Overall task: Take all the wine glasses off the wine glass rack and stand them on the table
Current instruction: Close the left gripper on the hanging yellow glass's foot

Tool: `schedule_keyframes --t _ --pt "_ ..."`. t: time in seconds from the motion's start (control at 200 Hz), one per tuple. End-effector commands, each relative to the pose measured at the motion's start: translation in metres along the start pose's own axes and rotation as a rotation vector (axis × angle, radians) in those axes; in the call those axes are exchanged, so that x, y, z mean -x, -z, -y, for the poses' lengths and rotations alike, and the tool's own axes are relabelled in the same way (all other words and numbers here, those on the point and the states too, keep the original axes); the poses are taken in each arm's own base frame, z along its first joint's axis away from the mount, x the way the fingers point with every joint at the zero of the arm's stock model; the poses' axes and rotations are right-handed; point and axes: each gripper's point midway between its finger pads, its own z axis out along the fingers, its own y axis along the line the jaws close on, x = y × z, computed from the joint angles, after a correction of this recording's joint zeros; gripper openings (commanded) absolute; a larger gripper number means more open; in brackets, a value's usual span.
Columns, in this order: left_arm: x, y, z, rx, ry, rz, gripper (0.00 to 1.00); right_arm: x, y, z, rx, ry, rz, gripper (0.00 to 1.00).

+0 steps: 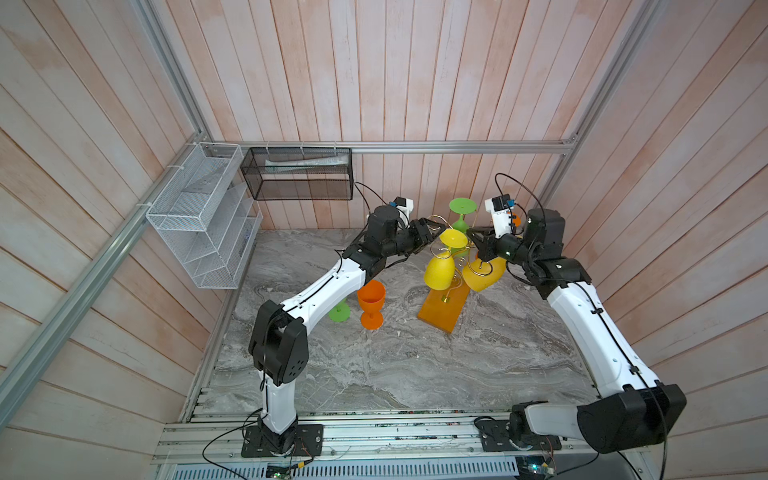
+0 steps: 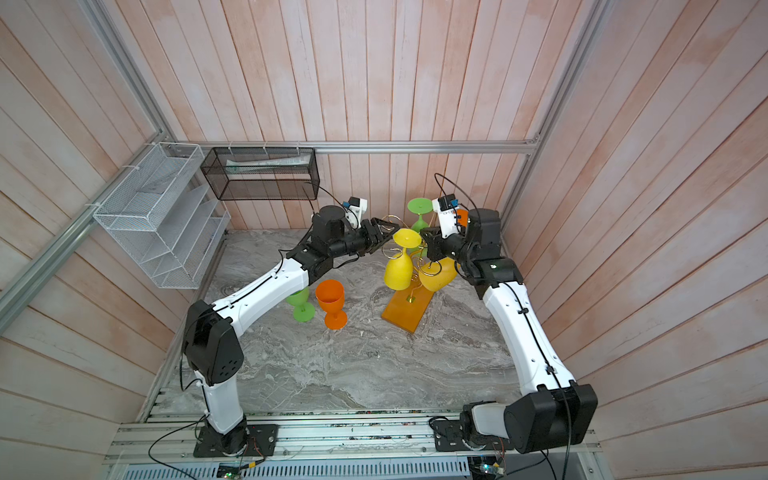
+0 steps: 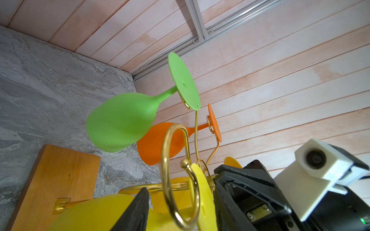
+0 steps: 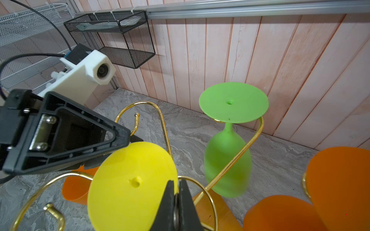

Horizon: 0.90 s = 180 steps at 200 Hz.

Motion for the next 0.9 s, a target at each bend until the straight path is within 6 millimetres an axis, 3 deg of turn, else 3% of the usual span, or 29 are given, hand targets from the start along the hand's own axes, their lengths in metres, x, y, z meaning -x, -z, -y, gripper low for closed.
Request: schedule_keyframes --t 0.0,0.66,0.895 --pt "0.0 0.014 0.023 -0.029 -0.035 0.007 0.51 0.0 0.008 -0.013 0.033 -0.013 0.001 0.08" --pt "-0.002 0.014 0.033 -0.029 -0.069 -0.003 0.29 -0.002 0.004 -0.01 0.013 -0.013 -0.009 0.08" --pt "-0.005 0.012 0.037 -0.031 -0.093 -0.026 0.29 -0.005 0.001 -0.009 0.011 -0.015 -0.021 0.08"
